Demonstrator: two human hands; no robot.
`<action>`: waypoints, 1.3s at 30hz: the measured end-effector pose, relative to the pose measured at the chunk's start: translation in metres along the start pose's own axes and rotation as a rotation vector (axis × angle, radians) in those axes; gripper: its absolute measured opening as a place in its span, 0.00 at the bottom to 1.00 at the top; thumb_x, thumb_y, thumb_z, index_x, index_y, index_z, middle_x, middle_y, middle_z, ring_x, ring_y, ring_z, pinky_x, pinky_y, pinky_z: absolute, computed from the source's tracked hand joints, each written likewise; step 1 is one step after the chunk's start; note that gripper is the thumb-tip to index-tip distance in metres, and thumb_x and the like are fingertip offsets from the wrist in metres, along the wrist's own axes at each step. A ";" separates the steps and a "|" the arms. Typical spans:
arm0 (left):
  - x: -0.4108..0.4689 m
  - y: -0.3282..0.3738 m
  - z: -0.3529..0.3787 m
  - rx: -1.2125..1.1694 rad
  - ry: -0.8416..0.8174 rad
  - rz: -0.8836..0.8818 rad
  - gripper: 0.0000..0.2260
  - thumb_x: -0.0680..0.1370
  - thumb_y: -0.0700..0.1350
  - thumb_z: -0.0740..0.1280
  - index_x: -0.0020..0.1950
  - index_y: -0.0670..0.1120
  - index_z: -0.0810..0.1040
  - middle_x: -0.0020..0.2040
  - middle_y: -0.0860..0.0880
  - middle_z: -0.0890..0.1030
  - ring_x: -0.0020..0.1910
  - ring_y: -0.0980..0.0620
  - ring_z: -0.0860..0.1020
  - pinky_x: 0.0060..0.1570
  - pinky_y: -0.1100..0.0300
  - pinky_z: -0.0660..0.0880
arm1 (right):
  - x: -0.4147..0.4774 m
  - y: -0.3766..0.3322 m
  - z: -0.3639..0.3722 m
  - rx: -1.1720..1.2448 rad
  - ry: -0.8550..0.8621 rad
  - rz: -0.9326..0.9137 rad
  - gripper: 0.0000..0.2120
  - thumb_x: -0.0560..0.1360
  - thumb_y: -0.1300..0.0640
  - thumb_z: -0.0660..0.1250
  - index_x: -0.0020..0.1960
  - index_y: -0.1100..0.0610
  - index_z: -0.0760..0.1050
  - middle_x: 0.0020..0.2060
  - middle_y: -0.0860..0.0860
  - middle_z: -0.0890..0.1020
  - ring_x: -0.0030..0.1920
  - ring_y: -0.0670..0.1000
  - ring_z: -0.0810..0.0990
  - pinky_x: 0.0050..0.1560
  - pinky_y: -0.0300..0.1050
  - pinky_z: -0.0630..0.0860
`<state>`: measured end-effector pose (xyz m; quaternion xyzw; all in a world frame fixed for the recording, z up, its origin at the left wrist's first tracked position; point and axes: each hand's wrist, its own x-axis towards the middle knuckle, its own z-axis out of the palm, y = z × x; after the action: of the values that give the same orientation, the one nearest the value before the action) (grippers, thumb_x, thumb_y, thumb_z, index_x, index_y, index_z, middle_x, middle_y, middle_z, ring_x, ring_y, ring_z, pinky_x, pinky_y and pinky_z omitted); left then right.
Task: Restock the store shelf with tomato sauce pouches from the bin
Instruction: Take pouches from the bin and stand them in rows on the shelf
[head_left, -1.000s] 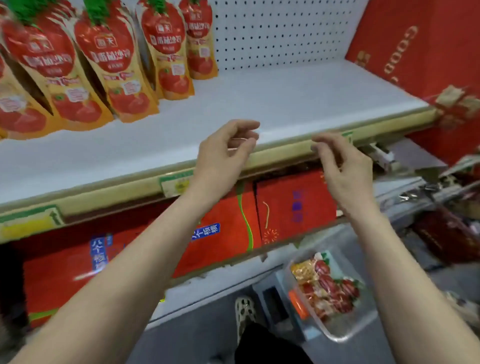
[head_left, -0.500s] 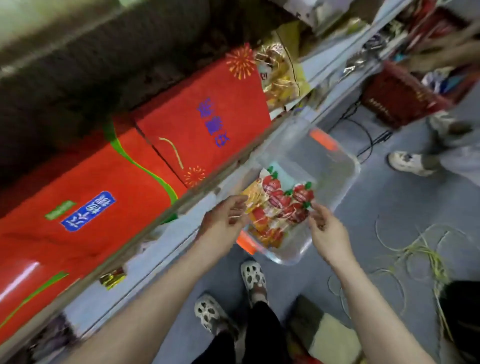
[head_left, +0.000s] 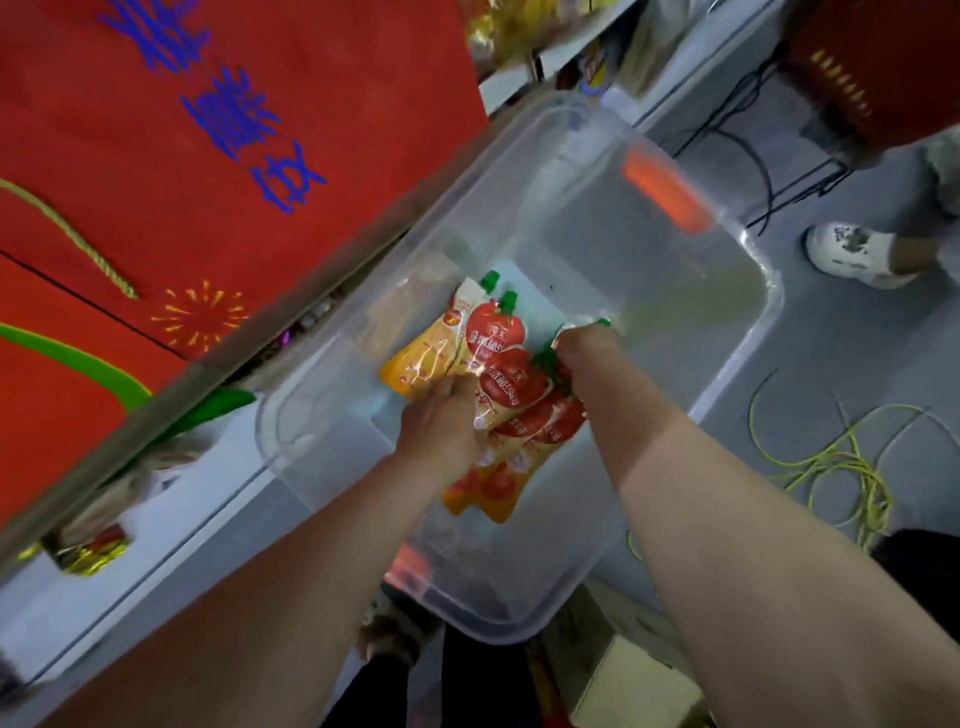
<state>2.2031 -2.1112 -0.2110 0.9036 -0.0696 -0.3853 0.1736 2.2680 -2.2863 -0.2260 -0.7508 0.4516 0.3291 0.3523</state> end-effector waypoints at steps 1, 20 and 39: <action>0.002 0.000 0.002 0.035 0.015 -0.008 0.35 0.75 0.48 0.69 0.78 0.47 0.57 0.75 0.45 0.63 0.73 0.42 0.62 0.67 0.49 0.66 | 0.001 -0.002 0.002 0.116 0.012 0.020 0.22 0.78 0.59 0.61 0.71 0.62 0.68 0.68 0.58 0.73 0.67 0.60 0.74 0.64 0.51 0.74; -0.026 0.000 -0.040 -0.397 0.065 -0.368 0.26 0.77 0.47 0.67 0.71 0.47 0.59 0.66 0.43 0.75 0.62 0.39 0.75 0.59 0.49 0.73 | -0.041 0.025 0.029 0.044 0.169 -0.035 0.26 0.70 0.56 0.76 0.65 0.56 0.72 0.60 0.57 0.80 0.60 0.60 0.79 0.61 0.52 0.75; -0.089 -0.009 -0.078 -0.825 0.253 -0.114 0.15 0.80 0.54 0.63 0.63 0.48 0.72 0.56 0.50 0.80 0.53 0.52 0.79 0.50 0.58 0.74 | -0.077 0.027 0.026 0.251 0.077 -0.298 0.15 0.74 0.57 0.71 0.61 0.54 0.78 0.53 0.54 0.84 0.50 0.54 0.81 0.56 0.48 0.76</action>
<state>2.1981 -2.0598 -0.1043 0.8011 0.1623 -0.2760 0.5057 2.2100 -2.2395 -0.1842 -0.7715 0.3862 0.1854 0.4703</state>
